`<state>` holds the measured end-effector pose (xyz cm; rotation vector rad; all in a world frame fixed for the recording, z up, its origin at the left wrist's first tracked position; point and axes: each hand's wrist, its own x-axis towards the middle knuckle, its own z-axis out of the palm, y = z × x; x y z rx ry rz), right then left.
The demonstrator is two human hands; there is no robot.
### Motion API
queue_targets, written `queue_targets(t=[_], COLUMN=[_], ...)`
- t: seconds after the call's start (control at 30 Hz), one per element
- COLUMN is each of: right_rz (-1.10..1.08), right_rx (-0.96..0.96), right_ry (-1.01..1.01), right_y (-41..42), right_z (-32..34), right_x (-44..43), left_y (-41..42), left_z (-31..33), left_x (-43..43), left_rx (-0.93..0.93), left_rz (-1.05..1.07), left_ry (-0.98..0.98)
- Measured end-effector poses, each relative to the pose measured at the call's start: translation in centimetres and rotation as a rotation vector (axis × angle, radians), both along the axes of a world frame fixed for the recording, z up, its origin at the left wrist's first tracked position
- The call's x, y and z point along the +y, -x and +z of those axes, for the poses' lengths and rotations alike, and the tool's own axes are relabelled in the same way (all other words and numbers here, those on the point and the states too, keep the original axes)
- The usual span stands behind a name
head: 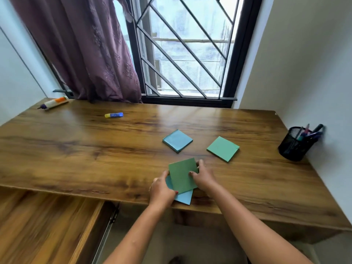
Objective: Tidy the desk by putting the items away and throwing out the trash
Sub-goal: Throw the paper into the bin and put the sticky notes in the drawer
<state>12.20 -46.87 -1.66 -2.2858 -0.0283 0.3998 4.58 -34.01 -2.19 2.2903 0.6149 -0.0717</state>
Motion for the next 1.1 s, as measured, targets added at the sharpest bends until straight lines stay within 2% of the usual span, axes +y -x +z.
queue_targets(t=[0.07,0.2,0.37,0.5,0.67,0.83,0.93,1.03,1.1], right_rz=[-0.007,-0.014,-0.036,-0.031,-0.001,-0.109,-0.182,-0.245,-0.233], right_rx=[0.02,0.19,0.444,0.462,0.504,0.538,0.532,0.545,0.548], right_ry=[-0.09,-0.369,-0.84,-0.971,-1.028,-1.167,-1.163,-1.141,-1.117], right_y=[0.5,2.0,5.1,7.3,10.7,15.5,18.5,21.7,23.9], right_z=[0.0,0.2,0.8,1.0,1.7,1.2,0.6,0.0,-0.3], right_x=[0.1,0.7,2.9,6.2,12.7,20.9,25.1,28.3,29.9], left_y=[0.9,2.6,4.9,7.1,11.4,17.9,22.1,25.9,28.2], left_z=[0.3,1.3,2.5,2.8,2.8,2.3,1.4,0.4,0.4], left_x=[0.3,1.8,5.1,8.7,15.6,26.7,32.9,37.5,39.6], left_rx=[-0.062,-0.158,-0.234,-0.323,-0.418,-0.399,-0.391,-0.409,-0.403], left_rz=[0.007,-0.03,-0.095,-0.067,0.005,0.048,0.227,0.652,0.805], left_ry=[0.023,0.015,0.118,0.348,0.545,0.537,0.578,0.911,1.052])
